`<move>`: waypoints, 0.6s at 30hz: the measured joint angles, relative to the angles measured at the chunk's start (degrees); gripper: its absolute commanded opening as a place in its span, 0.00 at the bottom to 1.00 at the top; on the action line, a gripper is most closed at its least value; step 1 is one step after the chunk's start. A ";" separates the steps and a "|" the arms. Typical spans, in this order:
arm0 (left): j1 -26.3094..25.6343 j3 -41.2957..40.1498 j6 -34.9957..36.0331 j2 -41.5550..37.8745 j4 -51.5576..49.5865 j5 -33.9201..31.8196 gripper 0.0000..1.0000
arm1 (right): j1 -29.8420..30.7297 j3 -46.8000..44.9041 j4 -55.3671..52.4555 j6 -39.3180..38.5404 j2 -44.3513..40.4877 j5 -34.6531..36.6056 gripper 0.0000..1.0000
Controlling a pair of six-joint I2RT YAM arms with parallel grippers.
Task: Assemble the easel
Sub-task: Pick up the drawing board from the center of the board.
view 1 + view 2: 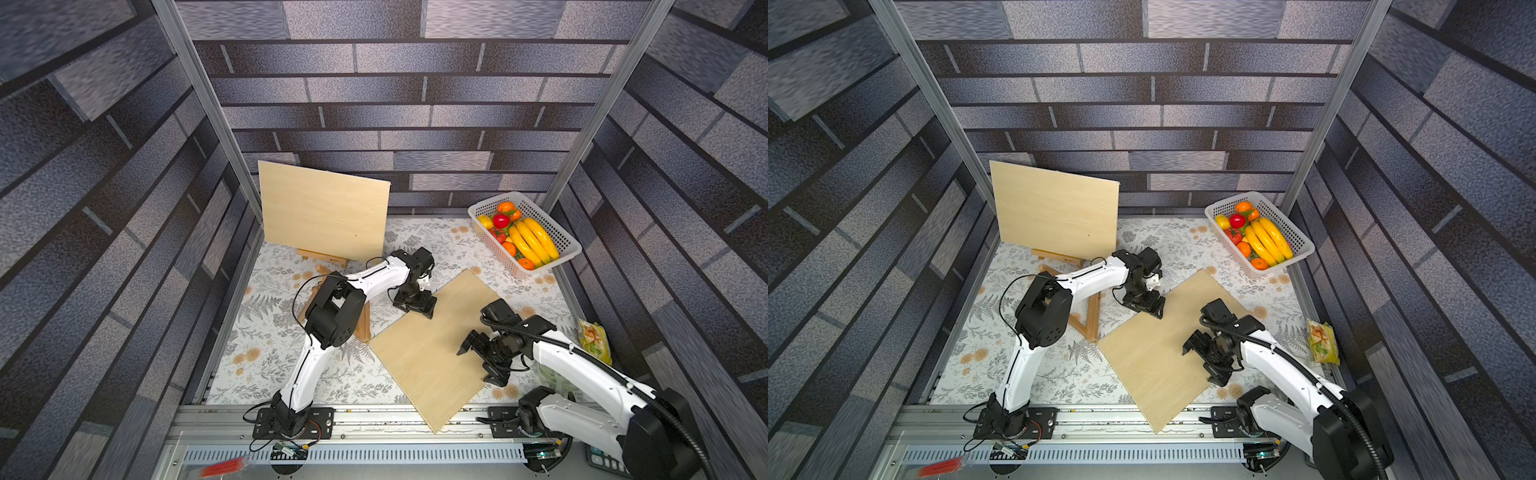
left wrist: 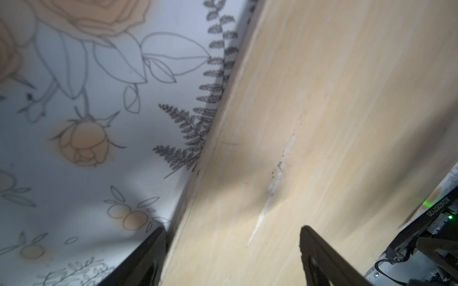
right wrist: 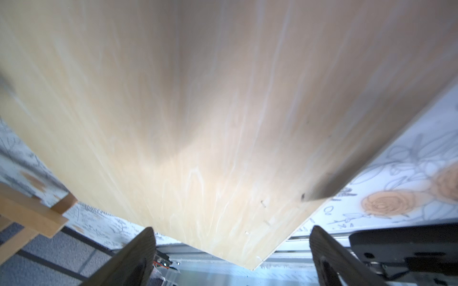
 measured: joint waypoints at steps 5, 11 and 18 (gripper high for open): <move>0.61 -1.14 0.00 -0.61 0.50 1.31 0.83 | 10.45 -8.72 5.99 9.97 -3.98 -0.94 0.97; 0.63 -1.18 0.00 -0.61 0.44 1.36 0.80 | 15.61 -13.16 13.70 18.43 -9.27 -2.43 0.95; 1.09 -2.10 -0.02 -0.94 1.40 -0.63 0.69 | 21.18 -15.39 25.68 22.99 -7.43 -3.91 0.94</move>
